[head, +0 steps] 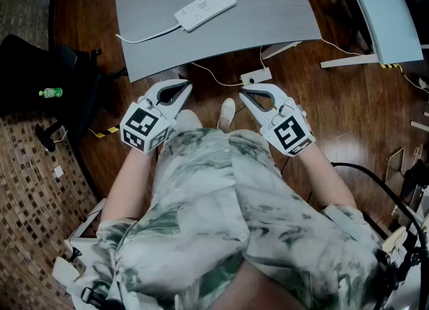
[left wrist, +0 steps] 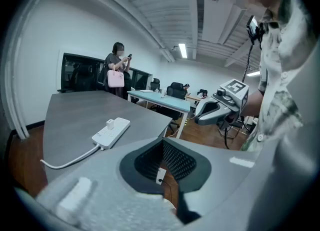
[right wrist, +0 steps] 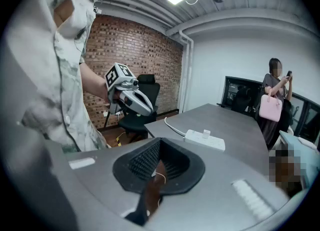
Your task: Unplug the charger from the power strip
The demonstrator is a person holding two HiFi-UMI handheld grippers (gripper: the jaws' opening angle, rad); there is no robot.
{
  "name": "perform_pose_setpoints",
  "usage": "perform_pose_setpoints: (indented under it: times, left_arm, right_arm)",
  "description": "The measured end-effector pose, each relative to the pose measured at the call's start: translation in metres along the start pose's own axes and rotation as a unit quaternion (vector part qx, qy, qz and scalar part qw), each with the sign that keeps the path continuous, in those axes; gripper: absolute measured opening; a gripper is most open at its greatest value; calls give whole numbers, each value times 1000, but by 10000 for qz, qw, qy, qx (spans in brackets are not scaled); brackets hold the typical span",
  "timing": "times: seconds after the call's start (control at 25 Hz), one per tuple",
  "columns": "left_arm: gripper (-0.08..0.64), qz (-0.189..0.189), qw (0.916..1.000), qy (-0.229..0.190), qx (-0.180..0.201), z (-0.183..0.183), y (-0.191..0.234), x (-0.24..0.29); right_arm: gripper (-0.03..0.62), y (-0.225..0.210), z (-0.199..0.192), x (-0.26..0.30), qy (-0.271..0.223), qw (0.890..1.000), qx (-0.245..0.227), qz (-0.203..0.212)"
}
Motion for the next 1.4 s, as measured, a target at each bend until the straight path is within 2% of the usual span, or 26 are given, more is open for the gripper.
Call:
perform_pose_setpoints:
  times: [0.24, 0.36, 0.48, 0.76, 1.0, 1.12, 1.24, 1.32, 1.4]
  left_arm:
    - [5, -61, 9995, 199, 249, 8, 77, 62]
    - [5, -79, 9982, 452, 389, 4, 123, 97]
    - [3, -140, 9963, 726, 445, -4, 163, 135]
    - [3, -656, 9853, 1388, 748, -25, 215, 204]
    - [3, -1203, 9711, 1767, 1066, -39, 213, 232]
    - [3, -1376, 9660, 1822, 1210, -39, 212, 236]
    - [3, -1537, 9638, 1849, 1147, -37, 210, 238]
    - [2, -1658, 9629, 1824, 1096, -37, 211, 239]
    - [0, -1745, 9616, 1793, 1127, -38, 212, 239]
  right_arm:
    - [8, -57, -6, 41, 576, 9972, -450, -160]
    - [12, -79, 1, 68, 766, 9935, -837, -121]
    - [38, -108, 7, 93, 1042, 9892, -1026, -71]
    - [58, -185, 23, 167, 1838, 9699, -1584, 179]
    - [95, -221, 22, 225, 2652, 9296, -2496, 572]
    - [117, -234, 17, 250, 3089, 9018, -2900, 852]
    - [147, -238, 10, 263, 3564, 8691, -3161, 1332]
    - [146, -237, 3, 270, 3820, 8494, -3263, 1616]
    - [126, -237, -5, 277, 3977, 8354, -3359, 1762]
Point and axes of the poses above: the fingertips, and each gripper's own axes: x forward along the fingers, y to its left, z out of its top, the point moved 6 cm from there along -x, backward along the fingers, and after that the axes turned 10 degrees about x, right-handed, at the moved point
